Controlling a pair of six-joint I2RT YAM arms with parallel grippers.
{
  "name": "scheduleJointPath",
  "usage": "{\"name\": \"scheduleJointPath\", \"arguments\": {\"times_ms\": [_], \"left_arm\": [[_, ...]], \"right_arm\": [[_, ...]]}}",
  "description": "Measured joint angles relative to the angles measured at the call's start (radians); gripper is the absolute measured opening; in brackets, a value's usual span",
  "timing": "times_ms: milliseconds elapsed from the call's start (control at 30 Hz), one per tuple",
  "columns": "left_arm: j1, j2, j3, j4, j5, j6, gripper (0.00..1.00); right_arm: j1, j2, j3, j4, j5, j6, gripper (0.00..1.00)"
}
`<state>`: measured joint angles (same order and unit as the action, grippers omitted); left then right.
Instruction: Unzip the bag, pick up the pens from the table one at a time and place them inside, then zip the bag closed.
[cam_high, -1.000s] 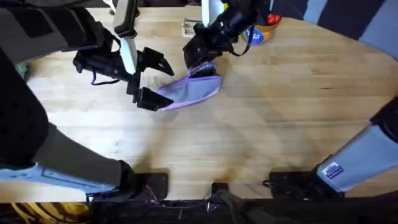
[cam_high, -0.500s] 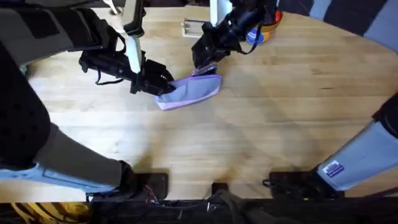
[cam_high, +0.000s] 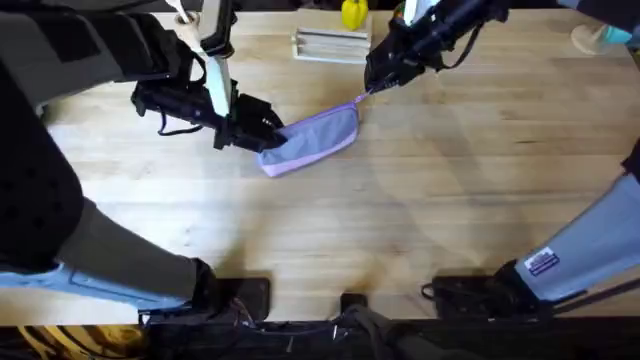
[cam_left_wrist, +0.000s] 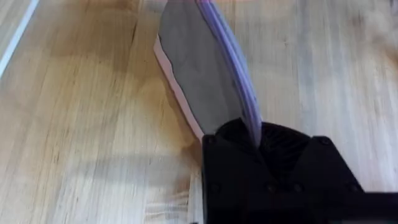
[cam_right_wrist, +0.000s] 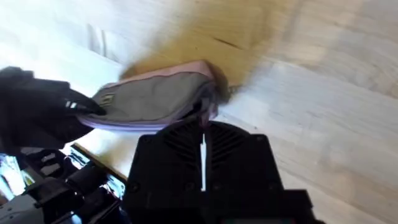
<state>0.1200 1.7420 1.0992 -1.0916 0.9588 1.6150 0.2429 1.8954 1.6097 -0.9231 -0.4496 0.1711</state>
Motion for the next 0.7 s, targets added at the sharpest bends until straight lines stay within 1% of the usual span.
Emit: {"name": "scheduleJointPath", "arguments": {"times_ms": [133,333,400,433,500,567,633,700], "left_arm": [[0.000,0.000,0.000,-0.001,-0.002,0.000,0.045],[0.000,0.000,-0.001,-0.004,-0.005,0.000,0.044],[0.000,0.000,-0.001,-0.006,-0.005,0.000,0.044],[0.000,0.000,-0.001,-0.006,-0.005,0.000,0.044],[0.001,0.000,-0.001,-0.007,-0.009,0.000,0.044],[0.004,0.000,-0.001,-0.008,-0.012,0.000,0.044],[0.005,0.000,-0.001,-0.008,-0.013,0.000,0.044],[0.005,0.000,-0.001,-0.008,-0.013,0.000,0.044]], "right_arm": [[-0.014,0.008,-0.051,0.017,0.003,0.000,0.035],[-0.026,0.051,-0.164,0.082,0.005,0.012,0.035],[-0.026,0.054,-0.178,0.086,0.003,0.015,0.034],[-0.026,0.054,-0.178,0.086,0.004,0.016,0.049],[-0.030,0.053,-0.174,0.081,0.020,0.017,0.188],[-0.038,0.053,-0.165,0.054,0.049,0.017,0.277],[-0.048,0.050,-0.144,0.016,0.077,0.016,0.332],[-0.055,0.038,-0.111,-0.022,0.105,0.016,0.353]]}}
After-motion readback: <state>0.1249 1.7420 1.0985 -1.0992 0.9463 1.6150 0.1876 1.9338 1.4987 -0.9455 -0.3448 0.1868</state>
